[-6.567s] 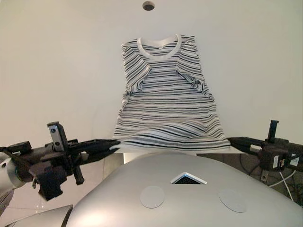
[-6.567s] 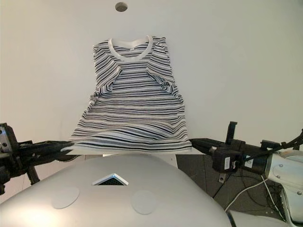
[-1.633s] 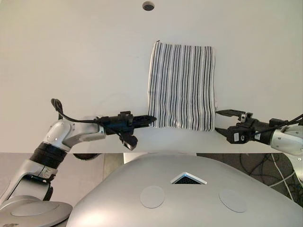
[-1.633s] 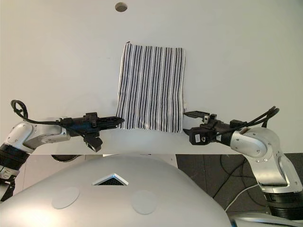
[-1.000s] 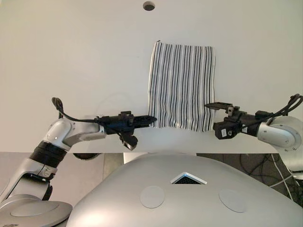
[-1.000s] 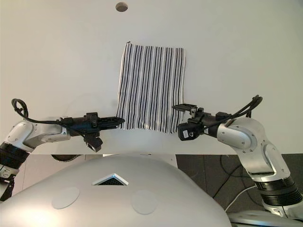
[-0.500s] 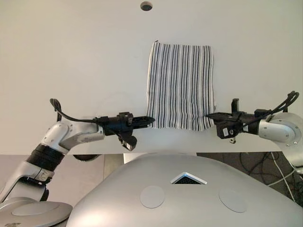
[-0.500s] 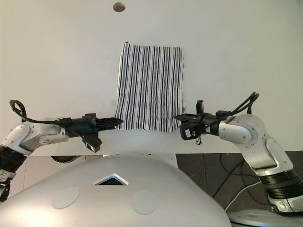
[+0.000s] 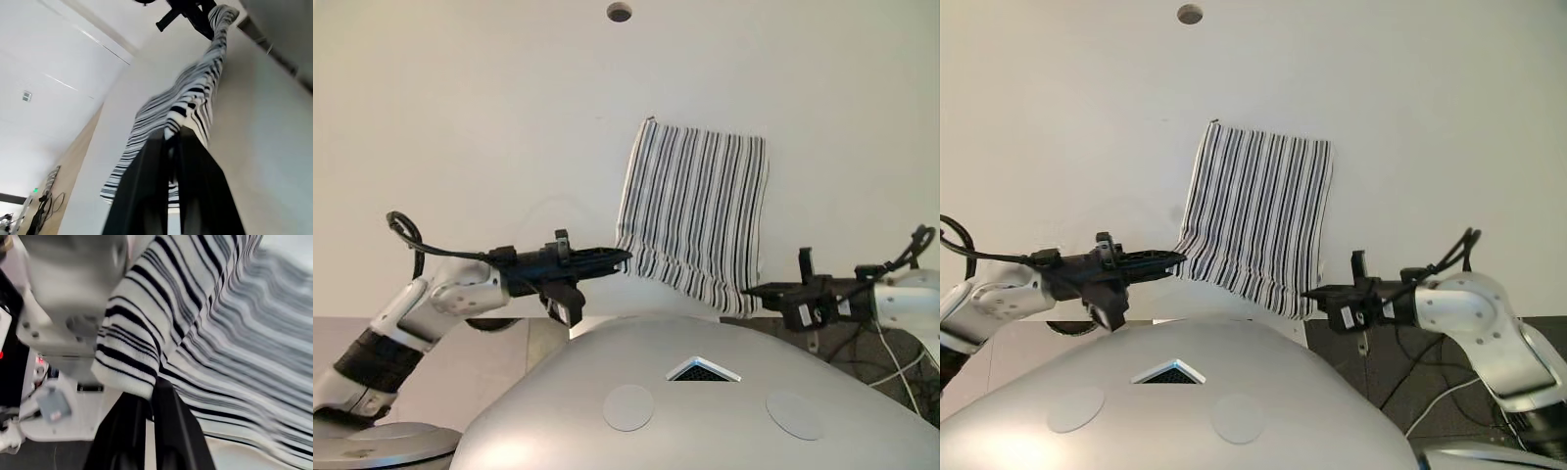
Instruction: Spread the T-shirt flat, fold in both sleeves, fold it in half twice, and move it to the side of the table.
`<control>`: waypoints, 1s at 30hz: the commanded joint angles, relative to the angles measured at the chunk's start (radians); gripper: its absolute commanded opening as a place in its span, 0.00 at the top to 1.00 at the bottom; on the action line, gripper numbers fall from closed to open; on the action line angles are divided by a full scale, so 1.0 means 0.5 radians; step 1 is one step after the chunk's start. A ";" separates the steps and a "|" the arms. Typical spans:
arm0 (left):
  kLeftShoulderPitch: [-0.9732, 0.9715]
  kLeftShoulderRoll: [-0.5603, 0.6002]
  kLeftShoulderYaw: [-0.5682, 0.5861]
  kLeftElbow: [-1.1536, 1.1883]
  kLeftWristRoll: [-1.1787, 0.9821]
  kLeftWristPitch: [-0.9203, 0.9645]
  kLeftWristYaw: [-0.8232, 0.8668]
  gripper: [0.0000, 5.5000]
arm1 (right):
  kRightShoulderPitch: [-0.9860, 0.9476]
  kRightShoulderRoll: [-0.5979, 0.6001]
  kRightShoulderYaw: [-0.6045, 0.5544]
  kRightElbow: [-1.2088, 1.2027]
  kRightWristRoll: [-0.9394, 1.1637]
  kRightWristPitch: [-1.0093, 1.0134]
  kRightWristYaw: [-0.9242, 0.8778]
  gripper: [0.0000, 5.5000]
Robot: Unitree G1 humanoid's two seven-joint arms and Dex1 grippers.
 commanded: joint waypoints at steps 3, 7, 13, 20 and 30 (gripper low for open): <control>0.287 0.185 0.152 -0.289 -0.347 0.113 -0.136 0.99 | 0.110 0.055 -0.338 -0.147 0.259 -0.010 0.062 0.99; 0.150 0.031 0.243 -0.300 -0.463 0.284 -0.123 0.99 | -0.306 0.179 -0.229 -0.048 0.283 0.190 -0.110 0.99; -0.319 -0.423 0.222 -0.005 -0.239 0.638 -0.034 0.99 | -0.860 0.292 0.045 0.165 0.206 0.423 -0.145 0.99; -0.639 -0.722 0.104 0.452 0.075 0.701 -0.056 0.99 | -1.202 0.342 0.229 0.507 0.063 0.515 -0.115 0.99; -0.988 -1.003 -0.083 1.187 0.481 0.537 0.044 0.92 | -1.408 0.433 0.329 0.914 -0.054 0.414 -0.121 0.92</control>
